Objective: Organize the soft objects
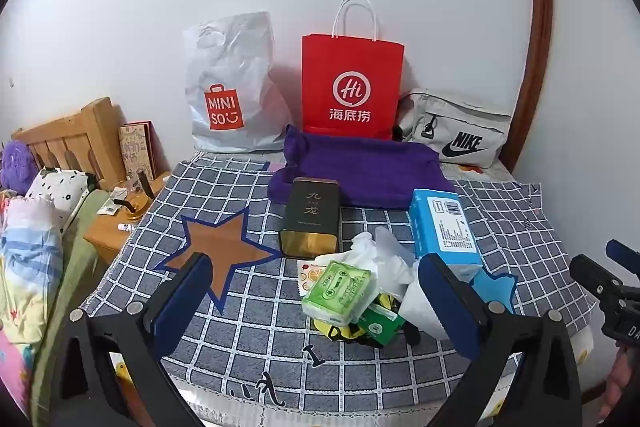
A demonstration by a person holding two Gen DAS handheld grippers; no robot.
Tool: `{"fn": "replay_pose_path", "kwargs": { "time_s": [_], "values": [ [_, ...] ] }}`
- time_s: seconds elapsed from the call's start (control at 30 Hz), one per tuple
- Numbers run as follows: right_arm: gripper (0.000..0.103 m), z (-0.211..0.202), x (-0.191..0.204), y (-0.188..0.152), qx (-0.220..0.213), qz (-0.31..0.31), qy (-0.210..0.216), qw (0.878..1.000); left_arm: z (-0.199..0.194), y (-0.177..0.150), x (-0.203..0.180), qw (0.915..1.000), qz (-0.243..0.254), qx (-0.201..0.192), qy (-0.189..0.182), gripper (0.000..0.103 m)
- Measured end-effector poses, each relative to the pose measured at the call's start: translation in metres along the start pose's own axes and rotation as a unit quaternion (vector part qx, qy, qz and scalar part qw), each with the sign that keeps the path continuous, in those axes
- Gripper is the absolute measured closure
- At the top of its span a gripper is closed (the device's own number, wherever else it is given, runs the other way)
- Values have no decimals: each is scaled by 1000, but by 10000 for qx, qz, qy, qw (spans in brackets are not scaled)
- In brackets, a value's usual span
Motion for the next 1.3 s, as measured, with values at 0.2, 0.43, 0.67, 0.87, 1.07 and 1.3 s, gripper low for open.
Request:
{"fn": "replay_pose_path", "kwargs": {
  "time_s": [0.2,0.43,0.67,0.87,1.07,1.3],
  "values": [
    [1,-3,1,-1,18,117,123,9999,-8,1,-2,9998,45,-167,-33,0],
    [0,-9,-6,0,19,126,136,9998,-15,-5,-2,9997,103,-233,-52,0],
    [1,-10,-1,0,14,70,103,9999,-18,-6,-3,9996,107,-275,-51,0],
    [0,-12,-1,-2,-21,70,117,9999,-21,-6,-3,9995,115,-281,-41,0],
    [1,-14,-2,-3,-52,93,133,9999,-20,-8,-3,9995,110,-293,-36,0],
    [0,-17,-2,-3,-91,115,150,9998,-21,-8,-3,9995,126,-291,-37,0]
  ]
}}
Point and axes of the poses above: each gripper's, at about its wrist camera, not at the fingertips, and z roughly the way its jaws point, x to its left, y to its top, the point moved 1 cm from there along z, roughly the way its jaws point, and after that the axes turned 9 degrees about x, right-handed, at the moved point
